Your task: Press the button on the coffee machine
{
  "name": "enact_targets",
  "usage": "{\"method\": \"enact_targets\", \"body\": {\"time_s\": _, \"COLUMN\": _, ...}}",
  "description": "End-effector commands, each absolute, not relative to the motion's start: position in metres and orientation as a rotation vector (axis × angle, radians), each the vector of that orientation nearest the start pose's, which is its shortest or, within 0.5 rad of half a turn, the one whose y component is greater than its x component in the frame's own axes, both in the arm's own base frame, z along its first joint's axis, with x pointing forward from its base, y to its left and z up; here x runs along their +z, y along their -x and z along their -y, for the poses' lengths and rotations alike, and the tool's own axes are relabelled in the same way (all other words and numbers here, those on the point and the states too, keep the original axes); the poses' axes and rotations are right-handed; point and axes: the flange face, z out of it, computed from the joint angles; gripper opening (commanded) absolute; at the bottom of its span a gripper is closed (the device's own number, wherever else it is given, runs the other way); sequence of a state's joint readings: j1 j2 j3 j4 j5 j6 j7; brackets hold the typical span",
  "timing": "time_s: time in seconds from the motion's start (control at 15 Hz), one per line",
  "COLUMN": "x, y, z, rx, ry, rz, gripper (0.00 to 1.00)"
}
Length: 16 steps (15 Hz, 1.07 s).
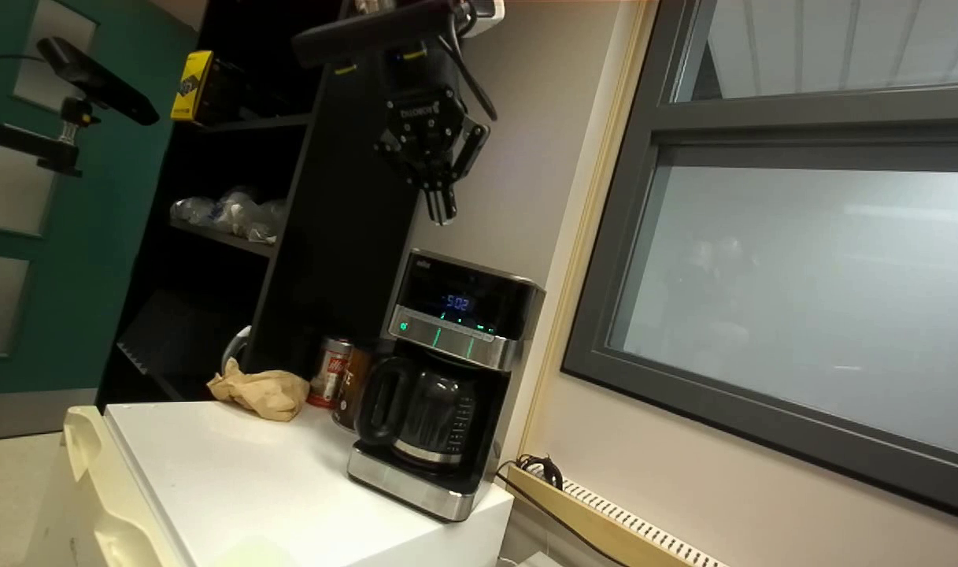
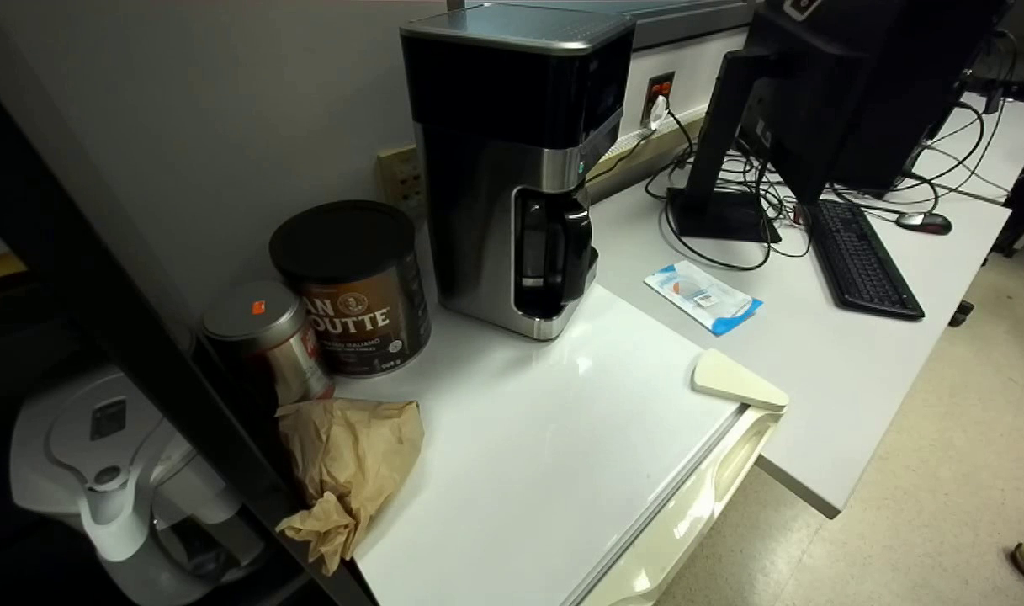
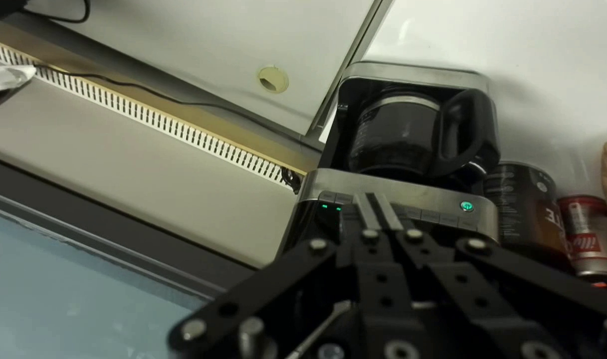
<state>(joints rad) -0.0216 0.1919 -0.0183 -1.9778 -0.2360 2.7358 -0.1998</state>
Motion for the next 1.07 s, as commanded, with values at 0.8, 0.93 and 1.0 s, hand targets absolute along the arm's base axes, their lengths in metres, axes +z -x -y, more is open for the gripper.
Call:
{"method": "enact_targets", "body": {"time_s": 0.8, "x": 0.349, "y": -0.691, "z": 0.034, "rx": -1.118, "ry": 3.087, "rz": 0.451, "gripper": 0.01}}
{"method": "enact_targets", "body": {"time_s": 0.93, "x": 0.342, "y": -0.699, "z": 0.033, "rx": -1.120, "ry": 3.076, "rz": 0.424, "gripper": 0.01}}
{"method": "enact_targets", "body": {"time_s": 1.0, "x": 0.339, "y": -0.704, "z": 0.032, "rx": -1.116, "ry": 3.071, "rz": 0.405, "gripper": 0.01}}
